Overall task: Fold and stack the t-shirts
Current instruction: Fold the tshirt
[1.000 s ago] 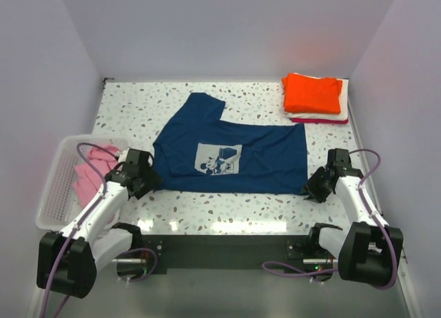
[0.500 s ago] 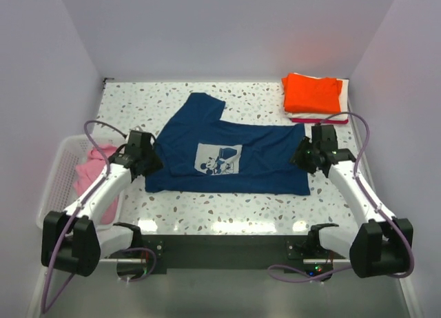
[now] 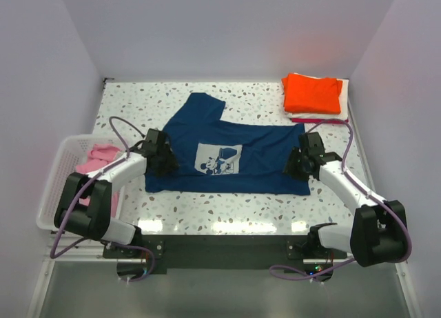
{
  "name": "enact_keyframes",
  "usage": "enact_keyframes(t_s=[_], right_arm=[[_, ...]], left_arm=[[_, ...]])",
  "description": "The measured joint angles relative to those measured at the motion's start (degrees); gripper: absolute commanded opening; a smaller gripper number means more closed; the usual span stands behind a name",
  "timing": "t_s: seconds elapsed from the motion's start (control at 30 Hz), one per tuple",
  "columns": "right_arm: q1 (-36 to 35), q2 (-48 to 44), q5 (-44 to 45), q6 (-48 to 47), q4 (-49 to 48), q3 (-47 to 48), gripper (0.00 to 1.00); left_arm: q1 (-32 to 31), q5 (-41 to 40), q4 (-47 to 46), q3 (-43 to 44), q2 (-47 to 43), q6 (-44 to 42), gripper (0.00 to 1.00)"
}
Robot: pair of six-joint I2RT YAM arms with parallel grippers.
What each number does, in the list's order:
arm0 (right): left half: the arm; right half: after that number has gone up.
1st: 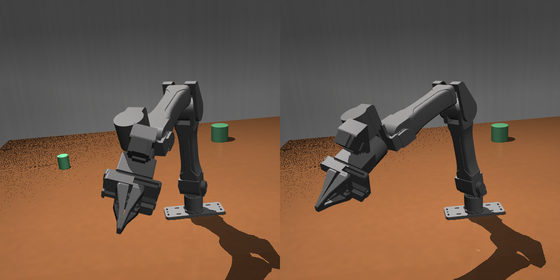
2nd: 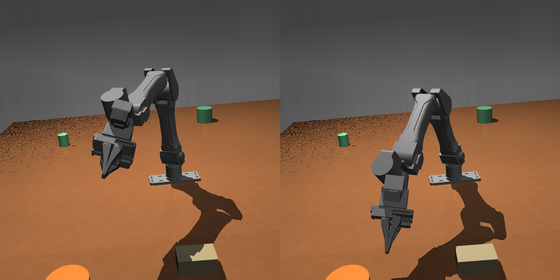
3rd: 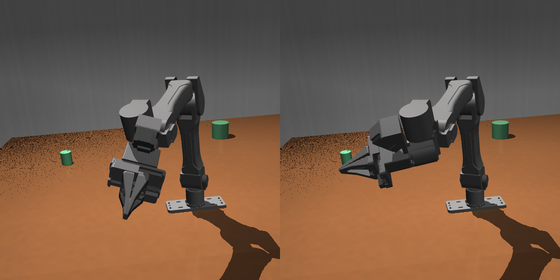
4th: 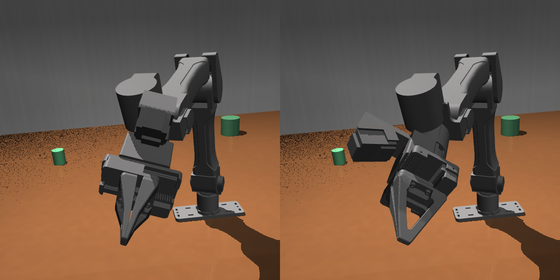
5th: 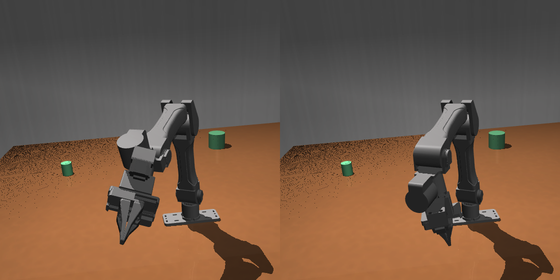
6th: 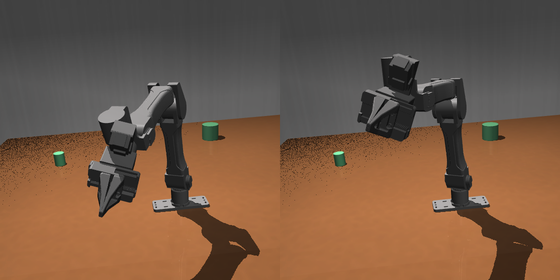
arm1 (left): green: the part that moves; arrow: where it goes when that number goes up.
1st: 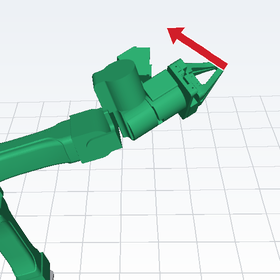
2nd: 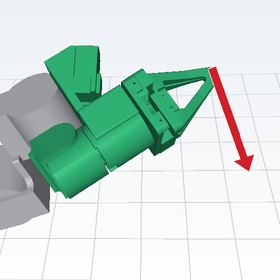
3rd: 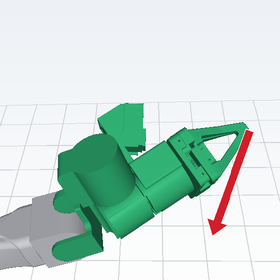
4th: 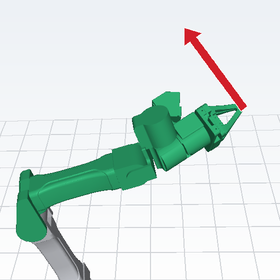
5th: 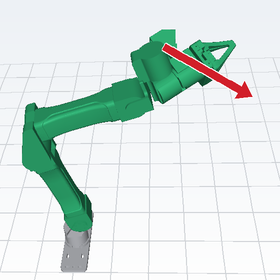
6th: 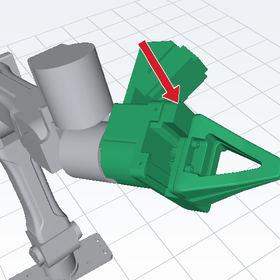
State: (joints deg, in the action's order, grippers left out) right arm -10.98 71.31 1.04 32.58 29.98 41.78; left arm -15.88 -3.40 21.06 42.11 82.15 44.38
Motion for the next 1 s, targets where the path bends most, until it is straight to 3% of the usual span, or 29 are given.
enact_keyframes(t_s=[0.17, 0.27, 0.4, 0.53, 1.0], right_arm=[[0.0, -0.6, 0.0, 0.0, -0.1, -3.1, 0.46], [0.0, -0.6, 0.4, 0.1, -0.5, -4.2, 0.46], [0.0, -0.5, 1.1, 0.4, -0.9, -5.4, 0.46], [0.0, -0.4, 1.5, 0.5, -1.0, -6.0, 0.46], [-0.1, 0.3, 2.7, 0.9, -1.8, -7.1, 0.47]], left_arm=[[-1.6, -0.1, -0.9, 1.2, 2.5, 0.7, 0.50], [-2.2, -0.1, -1.2, 2.1, 3.0, 1.3, 0.38], [-2.3, -0.1, -1.7, 3.8, 3.8, 1.6, 0.14], [-2.3, -0.2, -2.3, 6.0, 5.3, 1.4, 0.00], [-2.3, 0.0, -2.8, 13.2, 9.8, 0.8, 0.00]])
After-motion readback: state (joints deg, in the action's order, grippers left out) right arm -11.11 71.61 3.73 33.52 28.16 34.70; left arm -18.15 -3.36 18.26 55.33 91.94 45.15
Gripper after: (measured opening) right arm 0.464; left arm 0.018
